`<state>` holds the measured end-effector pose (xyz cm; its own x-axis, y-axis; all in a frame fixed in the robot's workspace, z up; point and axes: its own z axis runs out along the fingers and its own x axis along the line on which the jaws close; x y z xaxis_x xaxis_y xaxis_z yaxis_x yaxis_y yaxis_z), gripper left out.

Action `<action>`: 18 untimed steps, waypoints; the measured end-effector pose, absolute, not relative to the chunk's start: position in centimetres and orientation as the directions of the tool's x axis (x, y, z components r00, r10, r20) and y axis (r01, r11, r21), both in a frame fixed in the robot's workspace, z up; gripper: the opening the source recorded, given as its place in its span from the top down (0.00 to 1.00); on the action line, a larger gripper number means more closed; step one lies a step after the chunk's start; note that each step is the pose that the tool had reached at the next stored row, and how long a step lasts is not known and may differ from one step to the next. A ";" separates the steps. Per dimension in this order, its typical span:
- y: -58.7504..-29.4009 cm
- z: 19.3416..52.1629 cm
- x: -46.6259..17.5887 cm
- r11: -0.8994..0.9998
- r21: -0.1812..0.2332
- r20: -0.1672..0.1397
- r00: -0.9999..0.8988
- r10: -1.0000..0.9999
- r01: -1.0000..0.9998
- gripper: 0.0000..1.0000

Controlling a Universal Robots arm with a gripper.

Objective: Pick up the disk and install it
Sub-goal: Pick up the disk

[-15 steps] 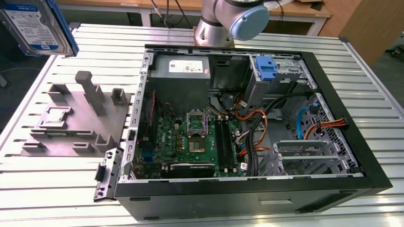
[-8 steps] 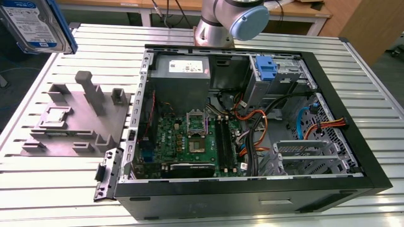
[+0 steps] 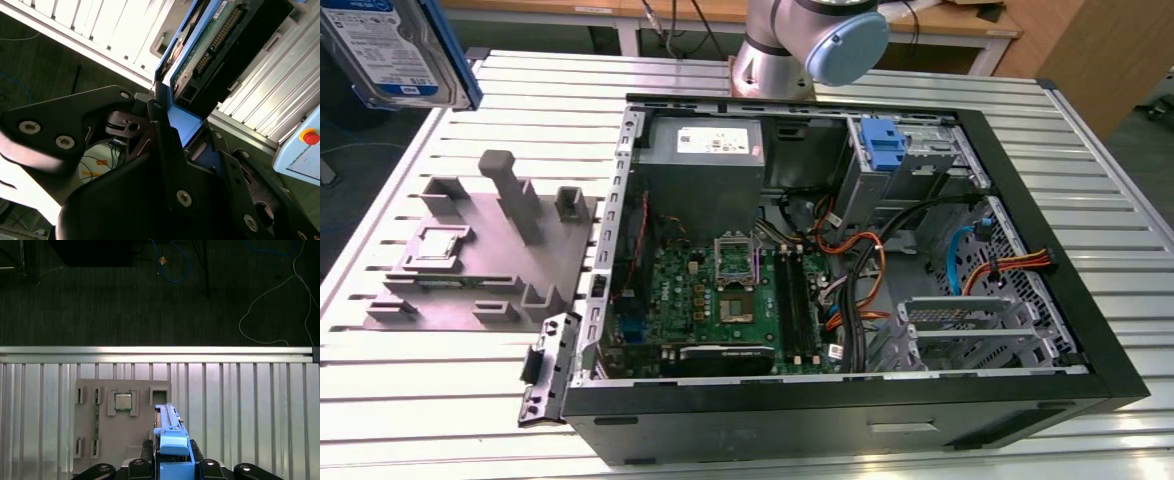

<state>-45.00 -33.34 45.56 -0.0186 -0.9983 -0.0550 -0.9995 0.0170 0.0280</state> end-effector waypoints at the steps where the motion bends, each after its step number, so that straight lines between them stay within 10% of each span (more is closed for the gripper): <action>1: -33.3 45.6 -45.0 0.017 0.028 -0.055 -0.019 -0.998 -0.999 0.63; 18: -33.3 45.9 -44.8 0.017 0.028 -0.055 -0.018 -0.998 -0.999 0.63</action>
<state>-44.82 -33.34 45.88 -0.0184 -0.9983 -0.0550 -0.9995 0.0169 0.0281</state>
